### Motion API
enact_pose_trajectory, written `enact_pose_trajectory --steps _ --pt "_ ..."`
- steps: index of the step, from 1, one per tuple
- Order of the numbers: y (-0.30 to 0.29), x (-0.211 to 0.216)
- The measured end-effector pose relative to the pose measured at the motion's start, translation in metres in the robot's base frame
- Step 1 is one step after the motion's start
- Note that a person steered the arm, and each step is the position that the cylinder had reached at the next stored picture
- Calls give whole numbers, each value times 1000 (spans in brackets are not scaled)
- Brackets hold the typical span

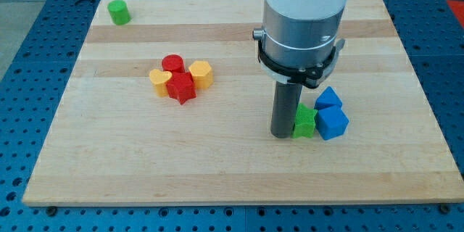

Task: Slide the green circle slightly right

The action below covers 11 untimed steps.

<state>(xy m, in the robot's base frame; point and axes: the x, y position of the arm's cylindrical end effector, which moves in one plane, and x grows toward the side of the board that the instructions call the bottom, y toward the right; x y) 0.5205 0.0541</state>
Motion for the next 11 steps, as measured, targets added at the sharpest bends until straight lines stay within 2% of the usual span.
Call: enact_pose_trajectory --steps 1,3,4,6,8,9,10,11 --pt "-30 -27" --pt "-23 -139" --pt "-47 -203" --pt "-201 -323" --pt "-234 -329" --pt "-276 -329" --pt "-358 -328" --pt "-359 -320"
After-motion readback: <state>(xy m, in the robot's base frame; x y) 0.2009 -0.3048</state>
